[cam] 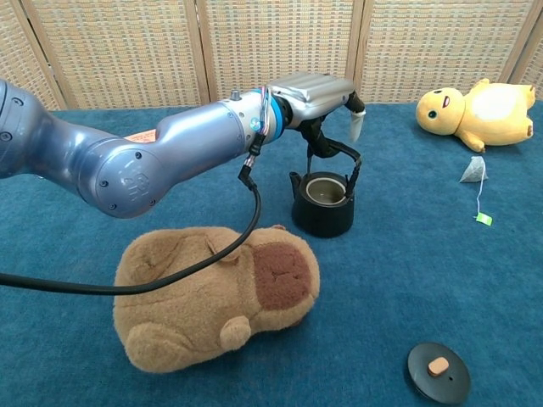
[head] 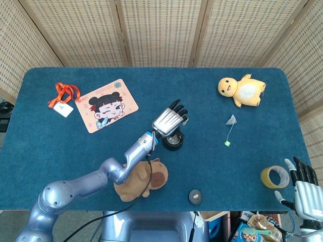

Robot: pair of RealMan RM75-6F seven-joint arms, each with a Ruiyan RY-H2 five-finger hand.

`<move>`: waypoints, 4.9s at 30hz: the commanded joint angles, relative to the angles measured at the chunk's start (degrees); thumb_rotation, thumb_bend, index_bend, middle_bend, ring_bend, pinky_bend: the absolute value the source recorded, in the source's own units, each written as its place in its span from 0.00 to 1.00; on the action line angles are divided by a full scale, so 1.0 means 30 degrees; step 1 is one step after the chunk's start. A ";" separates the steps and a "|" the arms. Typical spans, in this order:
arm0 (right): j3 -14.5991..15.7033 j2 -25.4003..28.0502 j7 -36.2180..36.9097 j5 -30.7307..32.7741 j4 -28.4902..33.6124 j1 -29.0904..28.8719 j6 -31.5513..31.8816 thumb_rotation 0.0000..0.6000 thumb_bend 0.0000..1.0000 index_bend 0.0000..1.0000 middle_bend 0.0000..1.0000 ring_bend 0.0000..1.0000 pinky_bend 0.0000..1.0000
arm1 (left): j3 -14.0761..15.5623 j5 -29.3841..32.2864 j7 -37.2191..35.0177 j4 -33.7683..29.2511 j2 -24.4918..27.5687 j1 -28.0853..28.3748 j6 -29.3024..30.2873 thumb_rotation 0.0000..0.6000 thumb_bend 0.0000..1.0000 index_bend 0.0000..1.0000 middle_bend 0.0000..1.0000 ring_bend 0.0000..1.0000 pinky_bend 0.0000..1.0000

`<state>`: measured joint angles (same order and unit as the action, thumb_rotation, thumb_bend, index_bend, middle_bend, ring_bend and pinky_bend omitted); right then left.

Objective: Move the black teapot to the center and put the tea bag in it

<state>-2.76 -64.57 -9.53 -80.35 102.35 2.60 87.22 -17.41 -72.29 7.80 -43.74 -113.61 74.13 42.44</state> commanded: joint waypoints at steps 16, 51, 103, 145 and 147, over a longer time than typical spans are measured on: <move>0.0030 -0.0007 -0.0079 0.0184 0.0047 0.0029 -0.0097 1.00 0.38 0.00 0.03 0.00 0.03 | -0.0705 0.1895 0.2234 -0.0200 -0.0124 0.0207 -0.0912 1.00 0.46 0.00 0.00 0.00 0.00; -0.0750 0.0474 0.0447 -0.0691 -0.0157 -0.1692 -0.1468 1.00 0.38 0.02 0.07 0.00 0.04 | 0.2166 0.1006 0.1325 -1.4936 1.1302 -0.8684 0.5907 1.00 0.47 0.00 0.00 0.00 0.00; -0.3104 -0.2266 0.2005 0.0168 -0.3444 -0.9585 -0.8852 1.00 0.38 0.38 0.63 0.63 0.76 | 0.6856 -0.5634 0.0273 -2.0737 1.8613 -2.0045 1.4931 1.00 0.48 0.10 0.01 0.00 0.00; -0.2151 -0.5208 -0.0182 0.3602 -1.0791 -1.3228 -1.3883 1.00 0.39 0.53 0.80 0.81 0.90 | 0.5945 -0.6000 0.0685 -2.1751 1.9161 -2.0506 1.3628 1.00 0.48 0.10 0.01 0.00 0.00; -0.2103 -0.5418 -0.0329 0.3690 -1.1136 -1.3360 -1.4032 1.00 0.39 0.53 0.80 0.81 0.90 | 0.5947 -0.5989 0.0636 -2.1708 1.9154 -2.0553 1.3604 1.00 0.48 0.10 0.01 0.00 0.00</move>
<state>-9.19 -80.38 -10.18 -69.53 69.50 -37.15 45.48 0.43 -90.26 9.72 -108.88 -56.14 12.49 83.27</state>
